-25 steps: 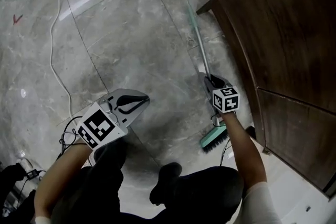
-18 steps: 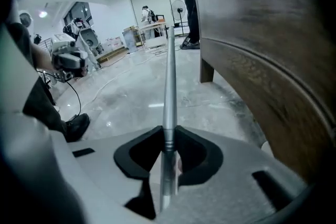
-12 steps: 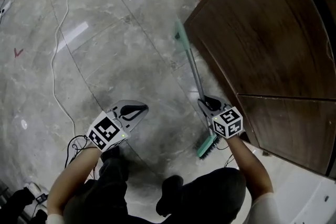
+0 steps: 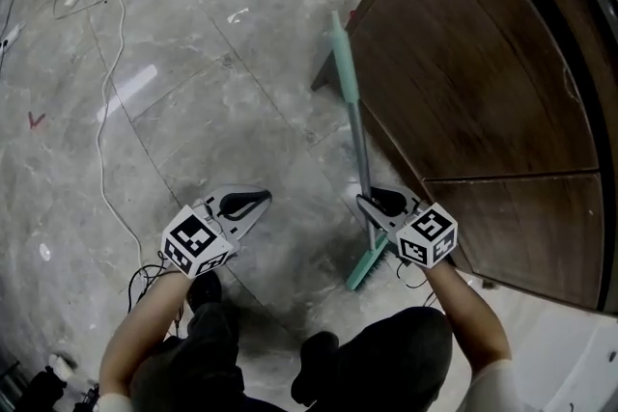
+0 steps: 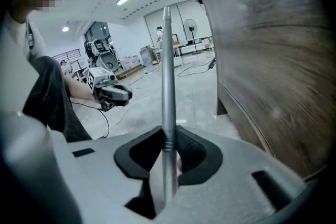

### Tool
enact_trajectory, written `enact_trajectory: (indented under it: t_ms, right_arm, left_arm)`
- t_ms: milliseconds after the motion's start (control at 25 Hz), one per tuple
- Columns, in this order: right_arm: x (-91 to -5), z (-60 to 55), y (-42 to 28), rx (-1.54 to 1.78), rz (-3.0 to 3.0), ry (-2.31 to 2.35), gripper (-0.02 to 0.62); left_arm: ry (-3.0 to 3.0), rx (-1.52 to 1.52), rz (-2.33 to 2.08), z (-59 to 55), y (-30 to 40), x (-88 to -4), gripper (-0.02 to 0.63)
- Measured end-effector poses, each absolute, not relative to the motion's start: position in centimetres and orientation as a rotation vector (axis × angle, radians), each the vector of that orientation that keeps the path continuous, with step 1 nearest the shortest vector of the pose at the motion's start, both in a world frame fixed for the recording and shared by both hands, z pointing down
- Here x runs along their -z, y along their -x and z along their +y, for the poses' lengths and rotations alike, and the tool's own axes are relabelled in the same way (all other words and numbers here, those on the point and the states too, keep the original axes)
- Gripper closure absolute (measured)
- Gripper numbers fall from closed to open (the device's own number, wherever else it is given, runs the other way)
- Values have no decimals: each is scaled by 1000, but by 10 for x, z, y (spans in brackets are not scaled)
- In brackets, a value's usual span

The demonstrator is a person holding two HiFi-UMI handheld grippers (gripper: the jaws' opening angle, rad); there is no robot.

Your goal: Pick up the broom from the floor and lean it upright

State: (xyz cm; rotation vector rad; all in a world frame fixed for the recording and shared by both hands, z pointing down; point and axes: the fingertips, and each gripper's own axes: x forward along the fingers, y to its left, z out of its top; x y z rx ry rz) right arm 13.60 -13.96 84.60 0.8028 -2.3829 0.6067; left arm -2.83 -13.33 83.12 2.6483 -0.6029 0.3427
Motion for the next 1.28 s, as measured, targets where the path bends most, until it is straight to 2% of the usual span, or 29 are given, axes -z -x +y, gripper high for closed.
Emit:
enact_trajectory:
  t_ms: [1040,1280]
  right_arm:
    - [-642,-178,-94,-229,-2643,-721,518]
    - [-632,-174,-75,-332,-2640,-737,518]
  left_arm:
    - [-2826,-312,-673,-175,33,-705,595]
    - [-2846,-400,-656,-169,39,-710,595]
